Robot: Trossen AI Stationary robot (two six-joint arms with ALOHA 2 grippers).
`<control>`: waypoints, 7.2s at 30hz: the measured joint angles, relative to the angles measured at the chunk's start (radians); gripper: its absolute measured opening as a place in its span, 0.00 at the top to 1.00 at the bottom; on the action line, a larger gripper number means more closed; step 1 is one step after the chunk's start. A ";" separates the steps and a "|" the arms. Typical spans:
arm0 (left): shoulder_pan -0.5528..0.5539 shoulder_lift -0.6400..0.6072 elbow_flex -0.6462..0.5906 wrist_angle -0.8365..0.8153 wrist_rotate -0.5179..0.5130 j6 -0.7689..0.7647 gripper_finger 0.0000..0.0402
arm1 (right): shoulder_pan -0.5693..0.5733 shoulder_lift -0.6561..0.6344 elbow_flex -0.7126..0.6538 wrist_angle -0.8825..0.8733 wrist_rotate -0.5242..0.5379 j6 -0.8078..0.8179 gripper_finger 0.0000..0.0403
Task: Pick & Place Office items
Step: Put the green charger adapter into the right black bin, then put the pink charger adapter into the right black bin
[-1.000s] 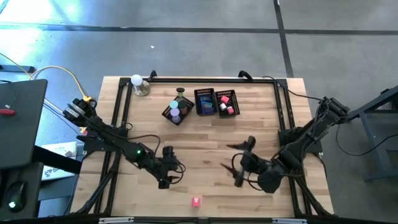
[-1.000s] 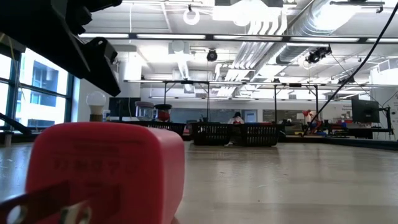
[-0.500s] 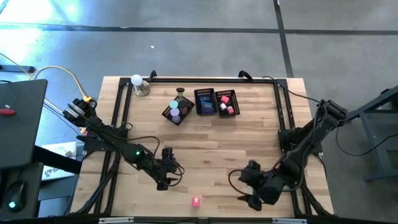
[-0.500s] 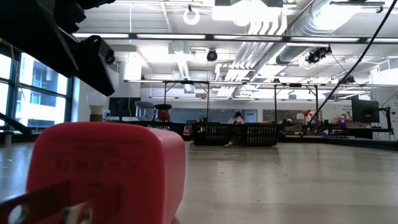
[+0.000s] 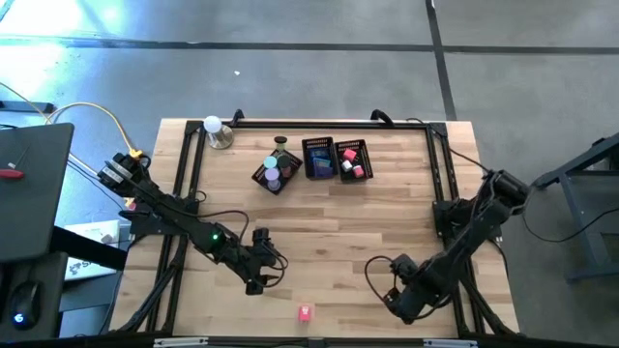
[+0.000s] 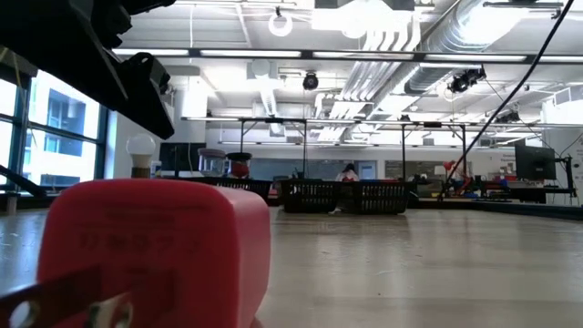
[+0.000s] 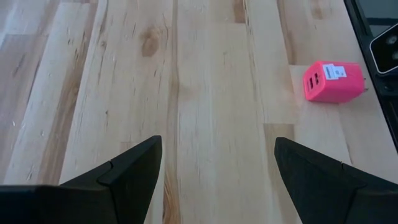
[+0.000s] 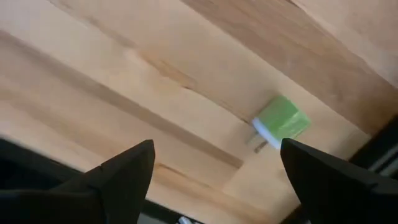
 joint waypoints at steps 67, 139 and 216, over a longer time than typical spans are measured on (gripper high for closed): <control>-0.032 0.000 0.000 -0.008 0.001 -0.012 0.24 | 0.138 0.098 -0.146 -0.006 0.024 0.519 0.16; -0.026 0.000 0.000 -0.012 -0.001 -0.001 0.24 | -0.909 -0.070 0.006 0.280 0.546 -1.059 0.71; 0.090 0.275 0.596 -0.385 0.367 0.649 0.24 | -0.083 -0.091 0.007 0.193 1.166 -0.607 0.16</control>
